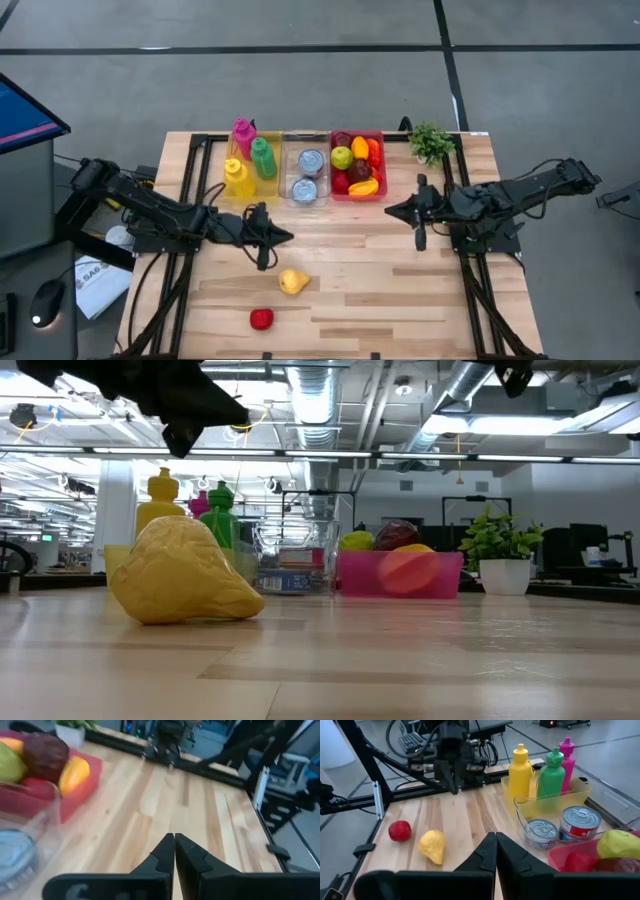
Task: Pick & Place Food Item
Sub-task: Put the yellow pear into the pink bin
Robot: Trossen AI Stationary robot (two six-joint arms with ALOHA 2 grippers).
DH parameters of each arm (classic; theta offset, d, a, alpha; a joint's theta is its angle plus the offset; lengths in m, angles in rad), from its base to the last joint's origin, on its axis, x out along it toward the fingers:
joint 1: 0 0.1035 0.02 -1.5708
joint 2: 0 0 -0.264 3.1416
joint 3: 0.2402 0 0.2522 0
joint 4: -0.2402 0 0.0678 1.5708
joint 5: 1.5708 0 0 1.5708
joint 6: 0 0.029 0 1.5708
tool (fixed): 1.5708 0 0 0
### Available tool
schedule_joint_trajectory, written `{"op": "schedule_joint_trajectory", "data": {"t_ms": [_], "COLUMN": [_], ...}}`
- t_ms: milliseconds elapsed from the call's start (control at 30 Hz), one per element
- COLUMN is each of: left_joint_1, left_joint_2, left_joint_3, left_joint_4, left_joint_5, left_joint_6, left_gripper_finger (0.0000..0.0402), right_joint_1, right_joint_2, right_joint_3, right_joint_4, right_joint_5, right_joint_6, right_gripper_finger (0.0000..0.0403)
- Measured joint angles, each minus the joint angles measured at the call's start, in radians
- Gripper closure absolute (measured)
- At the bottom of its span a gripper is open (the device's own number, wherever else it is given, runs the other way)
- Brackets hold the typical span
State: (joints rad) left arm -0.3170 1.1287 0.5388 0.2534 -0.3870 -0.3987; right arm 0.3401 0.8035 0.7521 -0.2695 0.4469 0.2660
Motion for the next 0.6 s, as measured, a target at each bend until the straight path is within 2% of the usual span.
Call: {"op": "schedule_joint_trajectory", "data": {"t_ms": [133, 233, 400, 600], "left_joint_1": [-0.055, -0.105, -0.173, -0.189], "left_joint_2": [0.014, 0.014, 0.014, 0.029], "left_joint_3": [0.000, 0.000, 0.013, 0.066], "left_joint_4": [0.001, 0.001, -0.002, -0.004], "left_joint_5": [-0.028, -0.118, -0.237, -0.245], "left_joint_6": [-0.046, -0.122, -0.137, -0.138], "left_gripper_finger": [0.0401, 0.0401, 0.0401, 0.0401], "right_joint_1": [0.001, 0.000, -0.001, -0.001], "right_joint_2": [-0.020, -0.019, 0.000, 0.034], "right_joint_3": [0.000, 0.000, 0.000, 0.000], "right_joint_4": [-0.023, -0.031, -0.045, -0.045], "right_joint_5": [0.000, 0.000, 0.000, 0.000], "right_joint_6": [0.000, 0.000, 0.005, 0.021], "right_gripper_finger": [0.0403, 0.0403, 0.0403, 0.0403]}}
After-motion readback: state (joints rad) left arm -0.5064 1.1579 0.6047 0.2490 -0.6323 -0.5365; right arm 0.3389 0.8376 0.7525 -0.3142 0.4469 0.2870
